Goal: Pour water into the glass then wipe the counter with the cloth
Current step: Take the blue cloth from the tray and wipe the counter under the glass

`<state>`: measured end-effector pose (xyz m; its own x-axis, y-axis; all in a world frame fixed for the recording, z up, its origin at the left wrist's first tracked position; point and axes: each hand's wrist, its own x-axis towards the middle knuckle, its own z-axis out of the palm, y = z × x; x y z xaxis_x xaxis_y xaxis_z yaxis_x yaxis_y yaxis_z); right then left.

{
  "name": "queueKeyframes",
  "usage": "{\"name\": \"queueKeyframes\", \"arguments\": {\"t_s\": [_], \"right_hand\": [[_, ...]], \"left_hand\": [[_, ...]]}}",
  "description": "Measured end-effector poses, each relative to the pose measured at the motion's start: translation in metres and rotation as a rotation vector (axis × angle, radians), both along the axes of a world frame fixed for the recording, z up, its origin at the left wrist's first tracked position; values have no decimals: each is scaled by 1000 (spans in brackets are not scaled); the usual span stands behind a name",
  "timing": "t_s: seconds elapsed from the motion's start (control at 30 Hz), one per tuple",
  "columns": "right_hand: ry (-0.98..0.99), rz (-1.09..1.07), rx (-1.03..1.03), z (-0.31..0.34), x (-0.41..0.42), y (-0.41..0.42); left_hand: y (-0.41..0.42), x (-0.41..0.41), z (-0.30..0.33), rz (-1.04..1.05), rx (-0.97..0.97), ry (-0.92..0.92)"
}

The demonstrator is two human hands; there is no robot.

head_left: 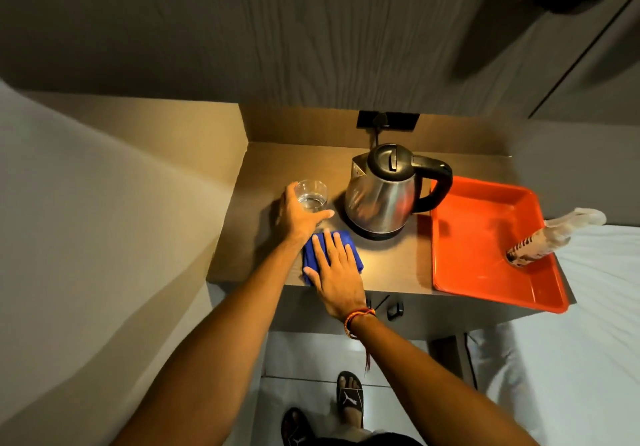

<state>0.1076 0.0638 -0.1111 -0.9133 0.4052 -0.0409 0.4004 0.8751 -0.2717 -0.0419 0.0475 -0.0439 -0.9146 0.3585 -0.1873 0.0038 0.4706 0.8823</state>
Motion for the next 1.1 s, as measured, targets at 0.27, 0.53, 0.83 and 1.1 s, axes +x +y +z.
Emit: {"name": "queueKeyframes", "arguments": {"t_s": [0.27,0.53,0.83,1.1], "right_hand": [[-34,-15,-62,7,-37,20],[-80,-20,-183,29,-127,59],[-61,232,-111,21,-128,-26],[-18,301,5,1,-64,-9]], "left_hand": [[-21,-16,-9,148,149,217],[-85,-46,31,283,57,440],[-104,-50,42,304,-7,509],[-84,-38,28,241,47,441]]}}
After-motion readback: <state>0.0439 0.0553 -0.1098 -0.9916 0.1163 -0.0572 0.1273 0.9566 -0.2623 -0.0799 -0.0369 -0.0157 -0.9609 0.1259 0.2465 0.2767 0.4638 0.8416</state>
